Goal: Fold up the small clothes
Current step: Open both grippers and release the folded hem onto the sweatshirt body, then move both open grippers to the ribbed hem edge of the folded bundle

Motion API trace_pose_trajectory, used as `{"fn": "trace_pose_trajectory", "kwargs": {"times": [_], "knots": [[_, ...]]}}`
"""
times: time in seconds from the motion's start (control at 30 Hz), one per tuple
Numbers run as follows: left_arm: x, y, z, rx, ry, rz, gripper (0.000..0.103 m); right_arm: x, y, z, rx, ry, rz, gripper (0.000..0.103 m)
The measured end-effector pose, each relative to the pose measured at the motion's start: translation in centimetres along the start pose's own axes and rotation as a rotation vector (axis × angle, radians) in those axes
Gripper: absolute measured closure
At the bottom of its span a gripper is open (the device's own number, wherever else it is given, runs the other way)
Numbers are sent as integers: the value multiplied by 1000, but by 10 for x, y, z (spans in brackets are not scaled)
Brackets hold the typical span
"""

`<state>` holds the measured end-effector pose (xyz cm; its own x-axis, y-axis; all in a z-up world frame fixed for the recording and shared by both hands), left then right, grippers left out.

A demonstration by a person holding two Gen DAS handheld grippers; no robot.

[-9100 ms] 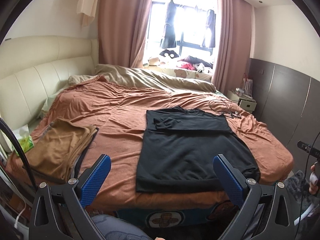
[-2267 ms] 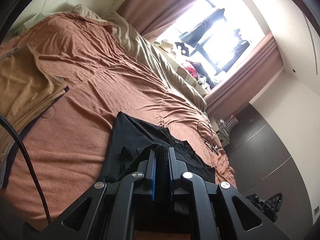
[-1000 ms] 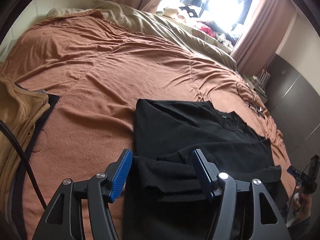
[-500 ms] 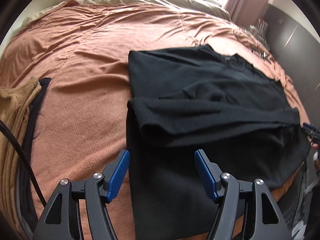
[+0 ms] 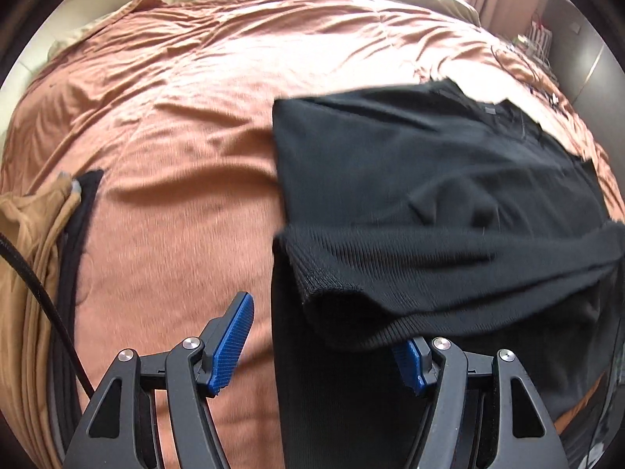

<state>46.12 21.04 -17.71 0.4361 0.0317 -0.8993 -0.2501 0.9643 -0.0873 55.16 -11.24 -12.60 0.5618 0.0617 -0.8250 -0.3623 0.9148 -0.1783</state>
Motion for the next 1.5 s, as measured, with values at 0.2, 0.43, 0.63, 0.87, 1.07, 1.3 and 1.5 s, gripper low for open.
{"fn": "trace_pose_trajectory", "kwargs": {"times": [0.2, 0.43, 0.63, 0.87, 1.07, 1.3, 1.5], "knots": [[-4, -4, 31, -50, -55, -37, 36, 1, -20, 29, 109, -67, 4, 26], [-21, -14, 46, -51, -112, -92, 39, -16, -17, 33, 111, -137, 14, 26], [-19, -9, 44, -50, -99, -88, 43, -39, -22, 25, 135, -187, 87, 26], [-9, -3, 36, -82, -73, -97, 46, -51, -34, 29, 72, -145, 195, 26], [-5, -5, 33, -82, -66, -104, 47, -18, -36, 14, 17, 11, 222, 26], [-3, -5, 31, -70, -62, -96, 47, 2, -47, 3, 38, 52, 248, 26], [-2, 4, 35, -86, -66, -91, 54, -9, -53, -7, -5, 16, 223, 26]]}}
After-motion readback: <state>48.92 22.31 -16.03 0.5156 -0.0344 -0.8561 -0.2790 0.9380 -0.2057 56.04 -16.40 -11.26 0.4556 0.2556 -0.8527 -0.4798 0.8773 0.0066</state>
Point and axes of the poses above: each gripper's, at about its wrist camera, not at the fingertips, and x roughly the way its jaws point, y to its left, z to its top, the point moved 3 cm from there along x, roughly the way its jaws point, and after that the axes turned 6 degrees about -x, right-handed, at the moved point
